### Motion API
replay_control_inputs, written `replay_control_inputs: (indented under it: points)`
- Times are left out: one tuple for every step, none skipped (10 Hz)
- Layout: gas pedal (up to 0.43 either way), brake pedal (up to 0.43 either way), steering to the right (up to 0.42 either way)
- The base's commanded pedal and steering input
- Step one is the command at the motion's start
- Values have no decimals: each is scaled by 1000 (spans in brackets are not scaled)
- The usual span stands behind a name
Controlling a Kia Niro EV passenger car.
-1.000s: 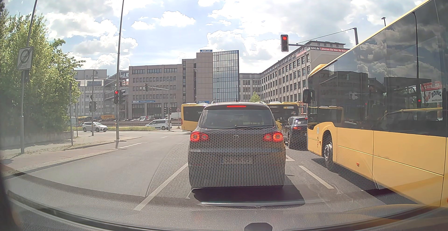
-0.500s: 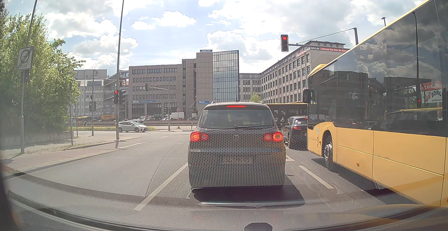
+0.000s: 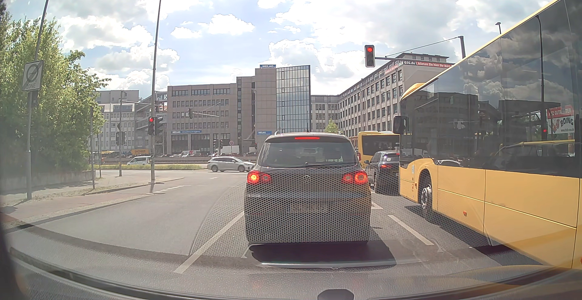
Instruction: Follow the waypoints while adhering to traffic rules and regulations
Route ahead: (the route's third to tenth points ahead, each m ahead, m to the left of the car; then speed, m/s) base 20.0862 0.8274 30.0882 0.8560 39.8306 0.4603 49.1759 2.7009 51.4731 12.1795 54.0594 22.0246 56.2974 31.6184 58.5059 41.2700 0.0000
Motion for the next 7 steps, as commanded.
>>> replay_control_inputs:
  points:
    - [0, 402, -1]
    - [0, 402, -1]
    - [0, 396, -1]
    - [0, 396, -1]
    - [0, 390, -1]
    - [0, 390, -1]
    - [0, 390, -1]
